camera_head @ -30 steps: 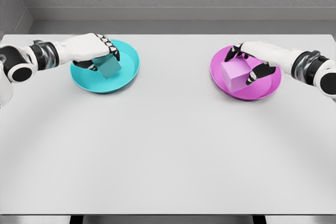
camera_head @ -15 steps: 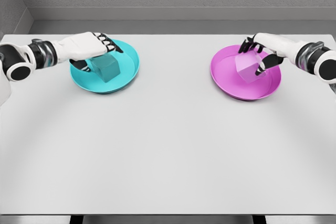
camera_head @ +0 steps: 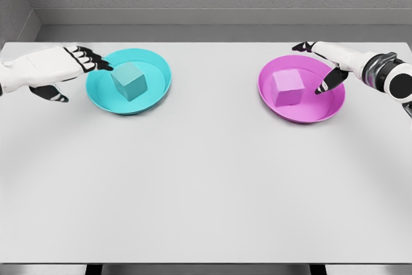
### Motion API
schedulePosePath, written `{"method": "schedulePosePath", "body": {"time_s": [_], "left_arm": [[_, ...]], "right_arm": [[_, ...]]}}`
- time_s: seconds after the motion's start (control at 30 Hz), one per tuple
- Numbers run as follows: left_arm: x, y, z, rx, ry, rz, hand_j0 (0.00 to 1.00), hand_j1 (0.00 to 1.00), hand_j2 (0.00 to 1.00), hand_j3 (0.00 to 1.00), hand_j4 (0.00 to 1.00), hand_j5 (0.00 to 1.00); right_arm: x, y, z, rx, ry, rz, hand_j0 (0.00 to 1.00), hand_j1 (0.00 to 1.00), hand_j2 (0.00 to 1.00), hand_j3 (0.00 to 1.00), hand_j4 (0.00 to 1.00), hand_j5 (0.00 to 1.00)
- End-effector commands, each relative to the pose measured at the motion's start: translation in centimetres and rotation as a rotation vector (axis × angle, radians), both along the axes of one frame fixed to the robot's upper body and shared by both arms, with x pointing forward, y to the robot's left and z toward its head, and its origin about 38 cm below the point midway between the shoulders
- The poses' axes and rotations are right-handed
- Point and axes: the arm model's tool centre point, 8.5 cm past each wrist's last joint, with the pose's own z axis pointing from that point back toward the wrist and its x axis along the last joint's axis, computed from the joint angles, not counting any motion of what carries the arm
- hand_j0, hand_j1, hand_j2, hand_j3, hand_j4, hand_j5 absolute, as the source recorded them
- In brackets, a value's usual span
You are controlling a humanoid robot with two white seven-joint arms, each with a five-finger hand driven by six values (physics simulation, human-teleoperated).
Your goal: Place the blocks in the corresponding plates according to their colors
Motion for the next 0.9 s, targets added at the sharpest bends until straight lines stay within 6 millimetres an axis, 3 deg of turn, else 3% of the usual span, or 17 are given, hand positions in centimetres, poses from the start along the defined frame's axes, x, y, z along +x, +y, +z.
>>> {"method": "schedulePosePath", "body": {"time_s": [0.0, 0.07, 0.2, 0.3, 0.43, 0.57, 0.87], "left_arm": [[-1.0, 1.2, 1.7, -0.026, -0.002, 0.007, 1.00, 1.00, 1.00, 1.00, 1.00, 1.00], [-1.5, 1.8, 1.3, -0.038, 0.009, 0.023, 1.00, 1.00, 1.00, 1.00, 1.00, 1.00], [-3.3, 3.4, 1.7, -0.047, -0.006, 0.048, 1.00, 1.00, 1.00, 1.00, 1.00, 1.00], [-3.4, 3.2, 1.7, -0.046, -0.005, 0.044, 1.00, 1.00, 1.00, 1.00, 1.00, 1.00], [-3.5, 2.9, 1.8, -0.044, -0.005, 0.032, 1.00, 1.00, 1.00, 1.00, 1.00, 1.00], [-3.5, 2.9, 1.7, -0.042, -0.006, 0.032, 1.00, 1.00, 1.00, 1.00, 1.00, 1.00], [-3.6, 2.8, 1.8, -0.042, -0.006, 0.030, 1.00, 1.00, 1.00, 1.00, 1.00, 1.00]], "right_arm": [[-0.3, 0.5, 0.6, -0.001, -0.018, 0.023, 1.00, 1.00, 1.00, 1.00, 1.00, 1.00], [-1.0, 1.7, 1.8, -0.001, -0.050, 0.068, 1.00, 1.00, 1.00, 1.00, 1.00, 1.00], [-3.2, 1.9, 4.8, -0.023, -0.135, 0.154, 1.00, 1.00, 1.00, 1.00, 1.00, 1.00], [-5.3, 0.4, 5.8, -0.041, -0.205, 0.286, 1.00, 1.00, 1.00, 1.00, 1.00, 1.00], [-8.1, -1.2, 5.4, -0.070, -0.264, 0.496, 1.00, 1.00, 1.00, 1.00, 1.00, 1.00], [-11.2, -4.2, 4.7, -0.091, -0.298, 0.624, 1.00, 1.00, 1.00, 1.00, 1.00, 1.00], [-12.0, -5.0, 3.4, -0.089, -0.267, 0.633, 1.00, 1.00, 1.00, 1.00, 1.00, 1.00]]}}
